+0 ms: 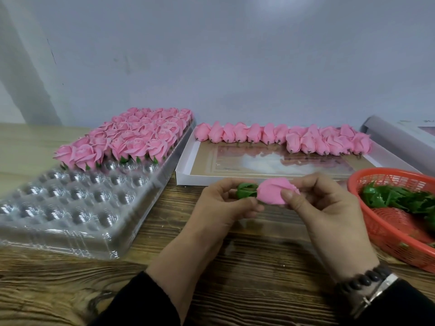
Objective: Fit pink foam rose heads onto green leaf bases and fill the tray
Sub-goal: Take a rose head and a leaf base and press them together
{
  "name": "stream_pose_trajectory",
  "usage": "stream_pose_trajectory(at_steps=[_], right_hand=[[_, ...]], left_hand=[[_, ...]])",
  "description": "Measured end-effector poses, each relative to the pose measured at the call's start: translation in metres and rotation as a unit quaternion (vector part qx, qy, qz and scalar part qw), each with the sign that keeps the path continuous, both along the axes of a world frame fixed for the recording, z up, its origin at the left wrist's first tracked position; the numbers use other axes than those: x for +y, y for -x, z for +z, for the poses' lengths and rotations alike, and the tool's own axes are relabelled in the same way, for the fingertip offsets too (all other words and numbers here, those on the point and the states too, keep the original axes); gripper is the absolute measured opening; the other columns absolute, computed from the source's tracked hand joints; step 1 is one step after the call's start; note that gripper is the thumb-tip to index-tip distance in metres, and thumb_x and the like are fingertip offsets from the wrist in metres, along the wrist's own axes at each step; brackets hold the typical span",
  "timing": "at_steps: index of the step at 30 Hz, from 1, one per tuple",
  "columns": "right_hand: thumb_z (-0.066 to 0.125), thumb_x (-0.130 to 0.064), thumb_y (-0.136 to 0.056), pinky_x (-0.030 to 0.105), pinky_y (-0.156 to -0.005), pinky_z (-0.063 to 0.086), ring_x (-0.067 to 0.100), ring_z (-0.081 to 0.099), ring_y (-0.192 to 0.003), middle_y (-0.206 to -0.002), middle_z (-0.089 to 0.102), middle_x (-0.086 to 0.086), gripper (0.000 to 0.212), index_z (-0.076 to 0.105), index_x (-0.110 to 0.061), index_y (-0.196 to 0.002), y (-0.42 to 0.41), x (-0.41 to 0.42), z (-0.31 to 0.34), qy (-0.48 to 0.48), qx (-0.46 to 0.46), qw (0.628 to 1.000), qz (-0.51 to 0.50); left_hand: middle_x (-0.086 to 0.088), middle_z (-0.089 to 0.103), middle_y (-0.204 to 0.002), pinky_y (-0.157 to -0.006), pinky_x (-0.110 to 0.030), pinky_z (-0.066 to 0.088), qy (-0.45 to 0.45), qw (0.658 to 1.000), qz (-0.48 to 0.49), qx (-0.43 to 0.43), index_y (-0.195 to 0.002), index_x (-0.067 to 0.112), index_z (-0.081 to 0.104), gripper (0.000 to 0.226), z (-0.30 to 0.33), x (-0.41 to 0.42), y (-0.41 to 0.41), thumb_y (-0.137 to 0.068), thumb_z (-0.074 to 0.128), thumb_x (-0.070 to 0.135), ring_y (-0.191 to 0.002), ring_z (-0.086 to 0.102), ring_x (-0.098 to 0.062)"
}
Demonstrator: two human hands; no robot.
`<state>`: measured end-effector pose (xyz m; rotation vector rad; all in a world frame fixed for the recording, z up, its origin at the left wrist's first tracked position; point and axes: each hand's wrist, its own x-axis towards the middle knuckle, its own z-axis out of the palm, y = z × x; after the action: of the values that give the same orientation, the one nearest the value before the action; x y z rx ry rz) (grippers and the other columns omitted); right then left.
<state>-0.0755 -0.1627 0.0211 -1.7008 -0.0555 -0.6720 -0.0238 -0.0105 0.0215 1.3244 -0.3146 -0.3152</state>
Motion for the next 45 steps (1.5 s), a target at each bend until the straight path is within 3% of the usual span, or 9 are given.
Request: stream_pose_trajectory(at_steps=[5,8,13,21,26,30,35,40,45], right_hand=[[0.071,-0.008,-0.076,0.017,-0.062,0.047,0.002,0.055,-0.060,-0.068,0.065,-0.011,0.029,0.065,-0.036,-0.072,-0.005,-0.005,-0.004,0.036,0.005,0.999,-0.020],[0.071,-0.007,-0.076,0.019,-0.064,0.049,0.005,0.059,-0.063,-0.071,0.068,-0.007,0.023,0.064,-0.028,-0.070,-0.004,-0.005,-0.004,0.029,-0.006,0.999,-0.027],[0.071,-0.009,-0.076,0.022,-0.066,0.051,0.010,0.062,-0.066,-0.074,0.069,-0.005,0.022,0.064,-0.029,-0.070,-0.002,-0.004,-0.002,0.021,-0.018,0.999,-0.026],[0.071,-0.008,-0.075,0.023,-0.068,0.049,0.013,0.060,-0.069,-0.070,0.065,-0.006,0.019,0.063,-0.025,-0.073,-0.002,0.002,-0.003,0.064,-0.014,0.997,-0.037],[0.071,-0.007,-0.075,0.022,-0.066,0.048,0.013,0.059,-0.070,-0.073,0.064,-0.005,0.023,0.061,-0.027,-0.073,-0.002,0.002,-0.004,0.105,-0.019,0.993,-0.052],[0.071,-0.005,-0.076,0.021,-0.064,0.047,0.009,0.057,-0.072,-0.077,0.062,-0.003,0.027,0.058,-0.028,-0.073,-0.001,0.003,-0.002,0.166,-0.043,0.982,-0.074],[0.073,0.000,-0.074,0.002,-0.067,0.037,-0.007,0.052,-0.074,-0.073,0.053,-0.016,0.035,0.057,-0.032,-0.076,-0.001,0.007,0.001,0.236,-0.088,0.964,-0.079],[0.073,0.000,-0.075,0.004,-0.068,0.039,-0.005,0.053,-0.075,-0.075,0.055,-0.014,0.031,0.060,-0.029,-0.077,-0.002,0.008,0.000,0.229,-0.090,0.966,-0.077],[0.072,0.000,-0.074,0.007,-0.067,0.040,-0.002,0.053,-0.074,-0.076,0.057,-0.010,0.039,0.055,-0.035,-0.075,-0.003,0.007,0.000,0.203,-0.084,0.972,-0.085]], left_hand=[[-0.029,0.065,-0.102,-0.076,-0.027,0.057,0.062,0.995,-0.042,0.062,-0.115,-0.003,0.058,0.033,0.000,-0.002,-0.001,-0.083,0.053,-0.009,-0.078,0.070,-0.023],[-0.026,0.068,-0.097,-0.078,-0.030,0.056,0.090,0.990,-0.046,0.095,-0.118,-0.005,0.055,0.031,-0.001,-0.005,-0.002,-0.088,0.047,-0.007,-0.077,0.070,-0.024],[-0.025,0.067,-0.103,-0.082,-0.030,0.055,0.100,0.987,-0.045,0.118,-0.119,-0.005,0.054,0.030,-0.001,-0.008,-0.001,-0.092,0.042,-0.005,-0.087,0.069,-0.025],[-0.020,0.065,-0.114,-0.087,-0.027,0.053,0.057,0.994,-0.052,0.079,-0.114,0.006,0.059,0.032,-0.003,-0.010,0.002,-0.088,0.047,-0.007,-0.097,0.065,-0.020],[-0.009,0.069,-0.109,-0.079,-0.022,0.054,0.025,0.996,-0.088,0.025,-0.100,0.022,0.070,0.035,-0.006,-0.011,0.004,-0.086,0.053,-0.005,-0.104,0.063,-0.019],[-0.008,0.070,-0.108,-0.084,-0.023,0.053,0.038,0.996,-0.081,0.022,-0.109,0.014,0.063,0.032,-0.008,-0.012,0.004,-0.087,0.052,-0.005,-0.105,0.064,-0.017],[-0.014,0.067,-0.112,-0.089,-0.028,0.051,0.039,0.996,-0.077,0.009,-0.110,0.011,0.064,0.036,-0.009,-0.015,0.006,-0.075,0.060,0.005,-0.109,0.060,-0.022],[-0.026,0.059,-0.118,-0.101,-0.046,0.041,0.034,0.997,-0.068,-0.007,-0.113,0.008,0.063,0.040,-0.008,-0.016,0.008,-0.073,0.060,0.007,-0.114,0.054,-0.038],[-0.021,0.063,-0.114,-0.099,-0.044,0.043,0.024,0.998,-0.054,-0.031,-0.113,0.009,0.061,0.040,-0.007,-0.019,0.011,-0.073,0.062,0.009,-0.114,0.057,-0.034]])
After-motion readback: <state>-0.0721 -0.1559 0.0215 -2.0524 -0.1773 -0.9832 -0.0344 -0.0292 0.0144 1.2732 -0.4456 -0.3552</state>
